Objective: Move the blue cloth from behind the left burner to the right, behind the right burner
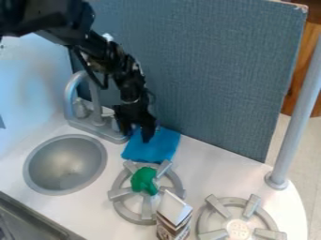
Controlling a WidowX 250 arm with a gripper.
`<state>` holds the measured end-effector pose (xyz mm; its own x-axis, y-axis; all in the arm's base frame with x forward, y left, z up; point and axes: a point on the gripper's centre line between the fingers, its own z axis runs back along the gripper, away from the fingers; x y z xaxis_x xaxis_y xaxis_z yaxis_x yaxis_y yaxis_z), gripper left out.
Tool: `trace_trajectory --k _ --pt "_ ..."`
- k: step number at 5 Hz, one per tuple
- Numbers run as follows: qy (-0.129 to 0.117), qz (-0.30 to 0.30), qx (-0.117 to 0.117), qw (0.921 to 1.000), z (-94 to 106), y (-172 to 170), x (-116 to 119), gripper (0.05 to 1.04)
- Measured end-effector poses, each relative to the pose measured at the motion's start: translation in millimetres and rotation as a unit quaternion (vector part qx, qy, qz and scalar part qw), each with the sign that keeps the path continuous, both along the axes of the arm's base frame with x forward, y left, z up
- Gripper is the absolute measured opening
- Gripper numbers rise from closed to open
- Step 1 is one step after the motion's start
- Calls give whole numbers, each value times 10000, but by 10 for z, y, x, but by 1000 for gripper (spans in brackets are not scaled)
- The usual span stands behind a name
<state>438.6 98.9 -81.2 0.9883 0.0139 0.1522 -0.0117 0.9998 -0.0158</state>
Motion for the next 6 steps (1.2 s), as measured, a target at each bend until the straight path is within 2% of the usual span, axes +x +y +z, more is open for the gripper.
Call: trace_trajectory --k 1,3,4,6 --pt "253 -113 54 9996 -147 -77 -31 1003" --pt "504 -271 92 9983 -156 -205 -82 1003" --pt "573 -423 103 9974 -221 -354 -77 1003" --pt "401 -750 79 9963 -255 -736 -91 1001"
